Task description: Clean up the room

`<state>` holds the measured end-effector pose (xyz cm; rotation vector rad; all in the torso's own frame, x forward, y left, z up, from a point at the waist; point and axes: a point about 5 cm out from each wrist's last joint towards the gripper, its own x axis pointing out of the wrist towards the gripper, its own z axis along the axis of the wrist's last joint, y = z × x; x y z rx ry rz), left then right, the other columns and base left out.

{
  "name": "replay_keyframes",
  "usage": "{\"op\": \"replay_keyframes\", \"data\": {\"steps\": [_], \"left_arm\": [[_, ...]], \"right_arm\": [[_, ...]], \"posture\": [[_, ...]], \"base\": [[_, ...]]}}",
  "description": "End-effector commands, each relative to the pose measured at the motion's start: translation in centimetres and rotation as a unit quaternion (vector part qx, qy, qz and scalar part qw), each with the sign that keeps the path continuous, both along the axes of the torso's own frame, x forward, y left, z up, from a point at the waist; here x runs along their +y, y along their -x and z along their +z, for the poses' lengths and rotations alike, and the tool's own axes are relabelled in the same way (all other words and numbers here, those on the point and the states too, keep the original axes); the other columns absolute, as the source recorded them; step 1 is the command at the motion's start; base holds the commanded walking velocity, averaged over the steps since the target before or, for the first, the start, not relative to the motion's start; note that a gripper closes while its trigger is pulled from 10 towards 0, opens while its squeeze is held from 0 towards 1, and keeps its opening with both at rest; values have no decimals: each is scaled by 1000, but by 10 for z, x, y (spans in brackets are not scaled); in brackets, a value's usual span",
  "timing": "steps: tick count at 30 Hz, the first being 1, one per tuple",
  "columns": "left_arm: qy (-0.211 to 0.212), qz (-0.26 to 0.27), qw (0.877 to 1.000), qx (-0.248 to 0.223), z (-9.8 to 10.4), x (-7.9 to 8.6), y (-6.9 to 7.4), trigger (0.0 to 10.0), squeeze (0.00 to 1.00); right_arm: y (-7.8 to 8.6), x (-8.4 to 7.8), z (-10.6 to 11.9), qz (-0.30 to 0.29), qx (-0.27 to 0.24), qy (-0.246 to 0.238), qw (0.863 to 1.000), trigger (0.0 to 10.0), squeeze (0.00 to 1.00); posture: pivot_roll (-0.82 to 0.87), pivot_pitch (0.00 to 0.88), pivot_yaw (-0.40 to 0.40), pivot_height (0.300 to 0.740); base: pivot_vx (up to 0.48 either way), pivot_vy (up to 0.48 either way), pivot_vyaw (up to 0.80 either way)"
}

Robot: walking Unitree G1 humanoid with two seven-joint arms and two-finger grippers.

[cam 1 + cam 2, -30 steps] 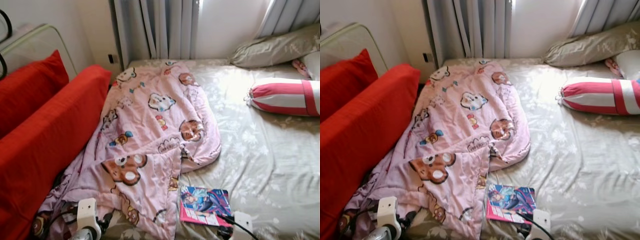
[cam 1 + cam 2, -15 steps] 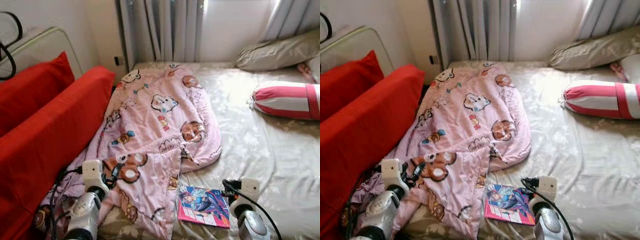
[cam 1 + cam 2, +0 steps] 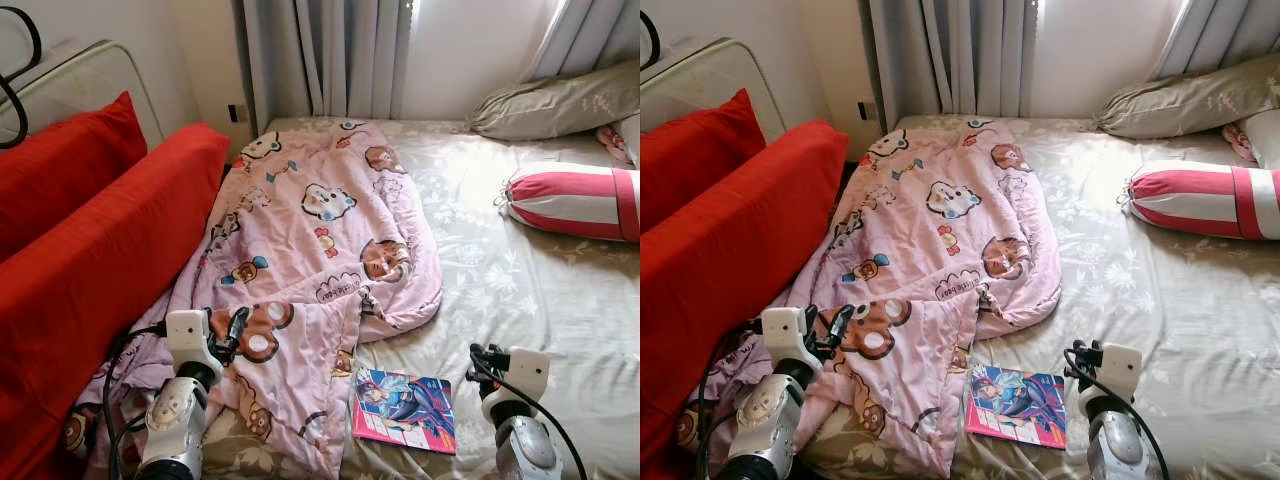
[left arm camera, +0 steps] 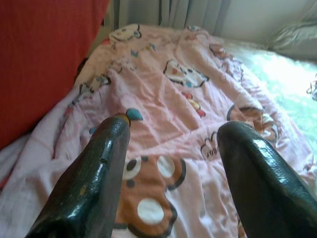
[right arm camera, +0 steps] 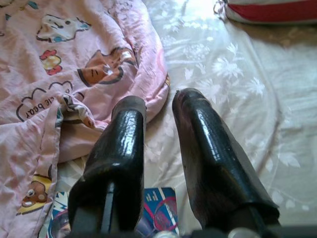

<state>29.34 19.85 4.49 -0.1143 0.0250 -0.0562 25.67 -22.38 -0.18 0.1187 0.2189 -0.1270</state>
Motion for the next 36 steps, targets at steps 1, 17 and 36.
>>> {"op": "replay_keyframes", "data": {"steps": [1,17,36], "left_arm": [[4,3,1000,-13,8,1,-6,10000,0],[1,11,1000,-26,16,9,1,10000,0],[0,21,1000,-15,21,18,13,10000,0]], "right_arm": [[-4,-3,6,-2,-16,5,1000,10000,0],[-16,3,14,9,-18,6,1000,10000,0],[-14,17,14,27,-30,-1,999,10000,0]], "posture": [[-6,0,-21,740],[46,0,-48,680],[52,72,-47,671]], "base": [[0,0,0],[0,0,0],[0,0,0]]}}
